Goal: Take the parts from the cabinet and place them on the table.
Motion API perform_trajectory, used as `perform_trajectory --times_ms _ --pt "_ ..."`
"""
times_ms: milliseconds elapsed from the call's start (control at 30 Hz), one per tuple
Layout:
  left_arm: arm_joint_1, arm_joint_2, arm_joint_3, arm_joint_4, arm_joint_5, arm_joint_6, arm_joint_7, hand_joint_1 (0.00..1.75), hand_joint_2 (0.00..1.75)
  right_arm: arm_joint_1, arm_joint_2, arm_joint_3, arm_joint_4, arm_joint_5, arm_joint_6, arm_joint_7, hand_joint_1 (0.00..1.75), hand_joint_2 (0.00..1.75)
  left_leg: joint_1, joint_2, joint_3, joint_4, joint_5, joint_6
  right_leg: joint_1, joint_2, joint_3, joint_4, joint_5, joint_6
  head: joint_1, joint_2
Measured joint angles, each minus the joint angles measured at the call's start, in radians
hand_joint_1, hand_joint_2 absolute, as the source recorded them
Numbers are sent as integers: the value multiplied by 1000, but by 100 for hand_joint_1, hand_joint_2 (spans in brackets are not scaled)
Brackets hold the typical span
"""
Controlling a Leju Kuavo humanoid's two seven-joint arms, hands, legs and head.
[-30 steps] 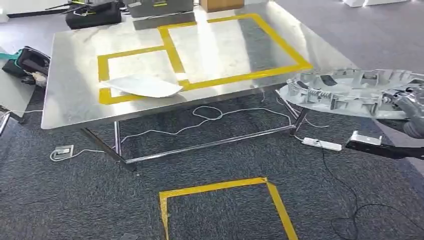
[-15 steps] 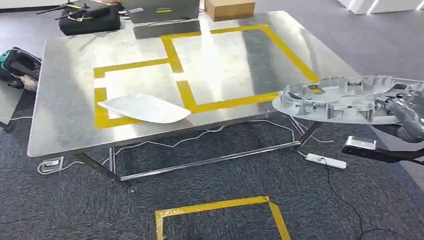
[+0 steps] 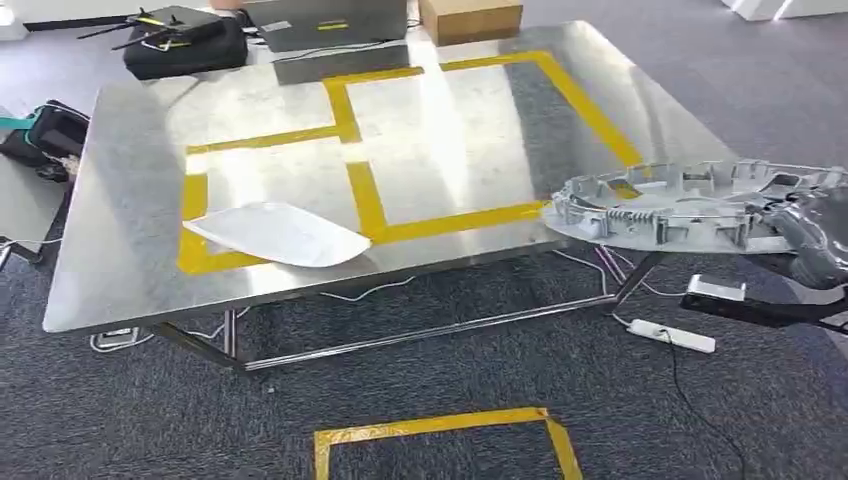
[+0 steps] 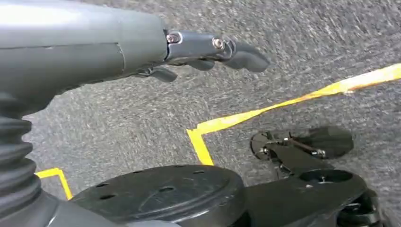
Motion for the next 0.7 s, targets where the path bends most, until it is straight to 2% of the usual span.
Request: perform_trajectory --times_ms 33,67,100,133,167,200,233,267,300,333,400,433,467,500,533,567,600,633,667,700 --pt "0 0 0 0 2 -6 0 0 175 4 0 6 5 2 0 0 175 175 5 12 -19 73 -48 -7 1 0 11 -5 -5 -7 0 0" --pt "-2 0 0 0 1 -8 0 0 175 3 2 11 9 5 0 0 175 175 8 15 -47 159 -87 -9 2 0 19 -6 -8 -12 0 0" --pt "-5 0 0 0 1 -10 0 0 175 2 4 17 13 8 0 0 175 175 9 15 -77 233 -106 -9 3 1 24 -8 -18 -18 -1 0" --pt "-9 0 0 0 1 -10 0 0 175 2 6 21 16 10 0 0 175 175 9 15 -94 267 -100 -7 6 7 34 -9 -30 -24 0 0" --pt "-9 0 0 0 1 -10 0 0 175 0 6 25 17 10 1 -2 175 175 7 15 -92 256 -65 -3 9 3 45 -9 -37 -27 0 0" --pt "-8 0 0 0 3 -10 4 0 175 -7 6 29 17 10 0 -4 175 175 6 15 -77 210 -12 4 12 4 58 -10 -44 -29 0 0" --pt "-7 1 0 0 4 -9 6 0 175 -19 6 34 17 9 1 -7 175 175 3 15 -50 123 61 17 16 4 73 -11 -52 -32 0 0" --pt "-6 2 0 0 7 -8 11 0 175 -31 6 39 17 9 1 -8 175 175 -4 15 -26 36 116 35 17 4 88 -17 -59 -33 0 0" --pt "-4 10 0 1 12 -7 18 0 175 -40 8 43 18 9 1 -9 175 175 -6 20 -16 43 101 49 15 5 86 -38 -59 -32 6 0" --pt "-2 10 0 1 13 -5 18 0 175 -54 10 50 19 10 3 -9 175 175 -12 21 -5 25 101 57 15 8 106 -50 -53 -21 5 0" --pt "-3 14 0 1 16 -3 21 0 175 -68 14 60 24 10 3 -9 175 175 -17 25 24 -27 80 72 14 4 126 -72 -42 -8 3 0" --pt "-5 17 0 1 19 -1 23 0 175 -78 13 64 24 9 3 -9 175 175 -14 34 60 -75 59 79 18 2 138 -88 -38 -3 4 0" --pt "-11 19 0 1 19 0 24 0 175 -81 14 64 25 8 3 -8 175 175 1 30 96 -128 45 72 18 -1 118 -77 -46 -4 3 0" --pt "-10 19 0 1 21 1 25 0 175 -81 14 70 29 8 3 -9 175 175 1 23 119 -145 46 69 21 -6 104 -23 -44 -4 12 0" --pt "-6 19 0 1 22 2 27 0 175 -81 18 77 35 7 3 -8 175 175 3 20 141 -157 45 69 21 -6 80 48 -56 -1 13 0" --pt "-1 19 0 1 23 3 31 0 175 -81 24 85 43 7 3 -7 175 175 5 17 168 -169 36 67 20 -6 53 113 -83 3 13 0" --pt "5 18 0 1 25 3 33 0 175 -80 29 93 48 7 3 -7 175 175 6 13 198 -181 24 65 20 -6 23 168 -128 9 13 0" --pt "10 18 0 1 27 6 33 0 175 -80 32 102 52 6 3 -7 175 175 7 10 220 -187 14 63 20 -6 -3 191 -168 12 13 0" --pt "13 18 0 1 31 9 35 0 175 -82 33 109 53 3 2 -7 175 175 10 5 241 -191 2 60 19 -6 -27 185 -195 16 13 0" --pt "13 18 0 1 32 11 35 0 175 -83 33 114 55 2 3 -7 175 175 14 0 256 -191 -12 56 18 -6 -51 155 -185 20 13 0"
